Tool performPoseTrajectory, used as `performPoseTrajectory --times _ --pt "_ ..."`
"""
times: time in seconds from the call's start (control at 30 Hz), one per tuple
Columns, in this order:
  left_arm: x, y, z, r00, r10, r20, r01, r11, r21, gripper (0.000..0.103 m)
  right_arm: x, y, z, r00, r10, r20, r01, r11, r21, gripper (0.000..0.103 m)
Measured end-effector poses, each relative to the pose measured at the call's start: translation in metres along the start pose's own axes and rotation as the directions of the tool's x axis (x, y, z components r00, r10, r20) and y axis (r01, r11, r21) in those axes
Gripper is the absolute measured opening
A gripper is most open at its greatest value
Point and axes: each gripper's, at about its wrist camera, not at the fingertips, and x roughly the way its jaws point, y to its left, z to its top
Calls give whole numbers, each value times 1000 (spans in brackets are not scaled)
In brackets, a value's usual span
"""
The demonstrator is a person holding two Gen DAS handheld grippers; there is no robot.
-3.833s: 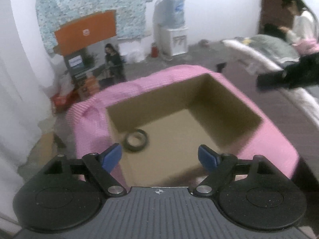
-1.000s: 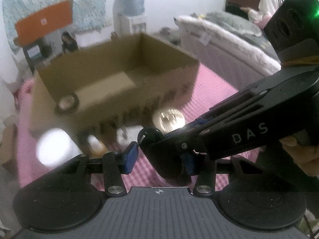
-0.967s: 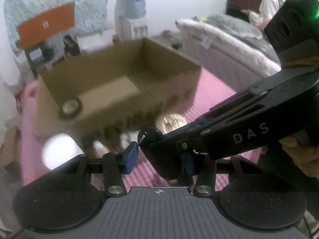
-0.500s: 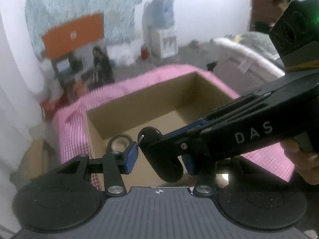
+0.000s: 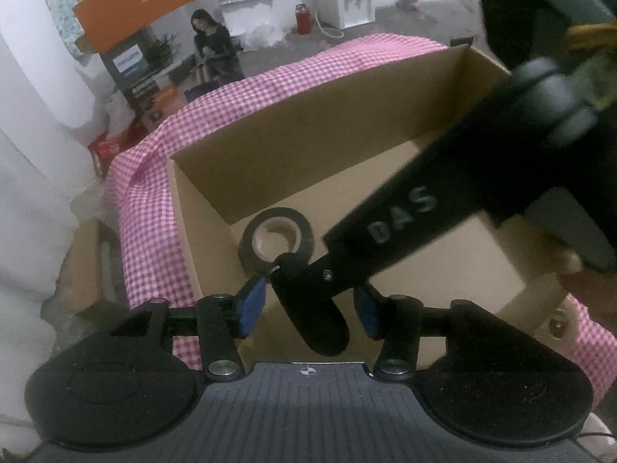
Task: Organize rigid objects
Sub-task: 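Carry the black cylinder with the right gripper into the box and release, then return the right gripper to the pink bowl and grasp a small black bottle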
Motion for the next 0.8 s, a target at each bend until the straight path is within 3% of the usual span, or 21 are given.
performPoseTrajectory --times 0.27,0.43,0.6,0.8 --pt "1 5 2 1000 -6 -8 6 1000 -24 61 26 -12 11 998 -20 -63 25 996 83 19" --pt "-13 6 2 999 -12 31 14 999 -50 70 24 -15 12 999 -22 -48 27 995 101 19" --pt "-38 8 -3 995 -40 92 48 995 -87 75 -2 -7 -1 1000 -9 21 7 997 77 19" --pt "-82 -4 -23 978 -65 198 84 993 -88 79 -68 11 -41 986 18 166 -23 999 24 19"
